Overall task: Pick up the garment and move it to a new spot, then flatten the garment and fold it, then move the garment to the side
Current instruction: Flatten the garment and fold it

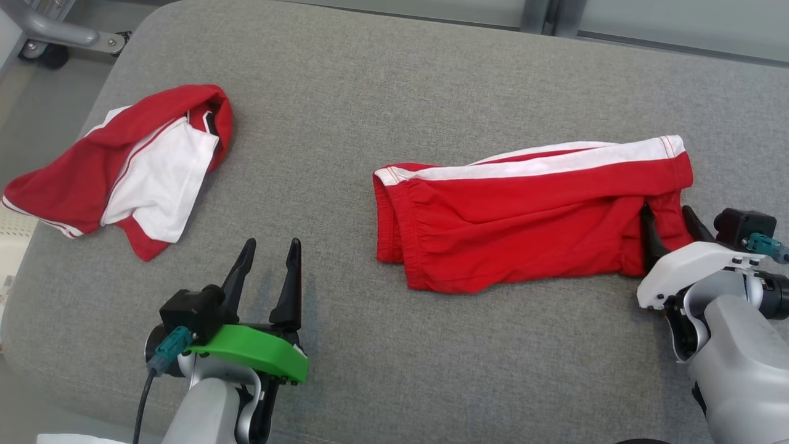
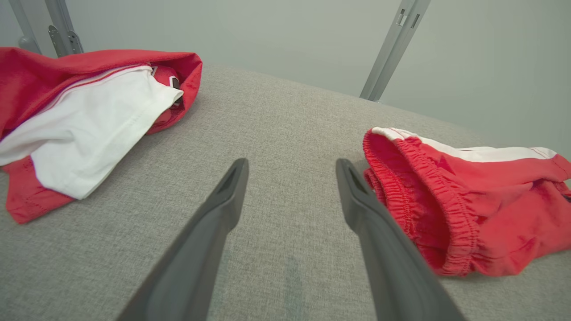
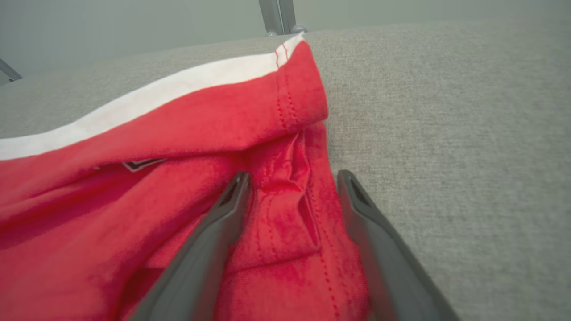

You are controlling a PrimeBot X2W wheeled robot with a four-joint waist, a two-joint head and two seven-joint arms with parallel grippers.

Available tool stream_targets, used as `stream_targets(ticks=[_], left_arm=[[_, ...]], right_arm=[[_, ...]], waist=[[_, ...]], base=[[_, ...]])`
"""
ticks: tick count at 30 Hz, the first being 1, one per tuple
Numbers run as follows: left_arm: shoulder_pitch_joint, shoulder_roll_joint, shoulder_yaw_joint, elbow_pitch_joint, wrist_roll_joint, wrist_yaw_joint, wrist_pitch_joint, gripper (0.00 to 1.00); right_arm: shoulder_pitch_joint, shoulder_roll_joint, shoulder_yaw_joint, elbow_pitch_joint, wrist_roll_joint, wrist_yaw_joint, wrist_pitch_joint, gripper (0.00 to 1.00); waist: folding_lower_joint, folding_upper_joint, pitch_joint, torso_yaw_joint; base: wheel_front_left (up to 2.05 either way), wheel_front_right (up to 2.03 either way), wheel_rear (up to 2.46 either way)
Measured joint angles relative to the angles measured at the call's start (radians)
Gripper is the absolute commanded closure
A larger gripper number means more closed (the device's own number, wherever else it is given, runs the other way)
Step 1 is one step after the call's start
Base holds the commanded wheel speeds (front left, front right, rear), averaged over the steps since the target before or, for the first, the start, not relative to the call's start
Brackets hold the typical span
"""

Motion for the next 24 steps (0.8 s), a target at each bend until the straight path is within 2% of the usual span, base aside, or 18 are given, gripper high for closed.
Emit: stream_targets(ticks=[6, 7, 8, 9, 10, 13, 24], left_arm=[[0.000, 0.000, -0.007, 0.001, 0.000, 0.000, 0.000, 0.00], [0.000, 0.000, -0.010, 0.001, 0.000, 0.000, 0.000, 0.00], [-0.001, 0.000, -0.012, 0.001, 0.000, 0.000, 0.000, 0.00], [-0.001, 0.000, -0.016, 0.004, 0.000, 0.000, 0.000, 0.00], [-0.001, 0.000, -0.017, 0.005, 0.000, 0.000, 0.000, 0.00], [-0.001, 0.000, -0.019, 0.007, 0.000, 0.000, 0.000, 0.00], [0.061, -0.001, -0.023, 0.024, 0.002, 0.000, 0.000, 0.00]], right_arm=[[-0.013, 0.000, -0.003, 0.033, -0.001, 0.000, -0.003, 0.00], [-0.017, 0.001, -0.002, 0.047, 0.000, 0.001, -0.003, 0.15], [-0.021, 0.004, 0.004, 0.060, 0.003, 0.001, -0.004, 0.59], [-0.024, 0.007, 0.009, 0.077, 0.015, 0.000, -0.005, 0.83], [-0.025, 0.011, 0.012, 0.082, 0.025, 0.000, -0.006, 1.00], [-0.023, 0.013, 0.018, 0.072, 0.039, 0.000, -0.006, 1.00], [0.135, 0.031, 0.031, -0.067, 0.155, 0.000, -0.001, 1.00]], waist=[[0.0000, 0.0000, 0.001, -0.003], [0.0000, 0.0000, 0.001, -0.003], [0.0000, 0.0000, 0.001, -0.003], [0.0000, 0.0000, 0.000, -0.004], [0.0000, 0.0000, -0.002, -0.004], [0.0000, 0.0000, -0.007, -0.006], [0.0000, 0.0000, -0.088, -0.057]], base=[[0.00, 0.00, 0.00], [0.00, 0.00, 0.00], [0.00, 0.00, 0.00], [0.00, 0.00, 0.00], [0.00, 0.00, 0.00], [0.00, 0.00, 0.00], [0.00, 0.00, 0.00]])
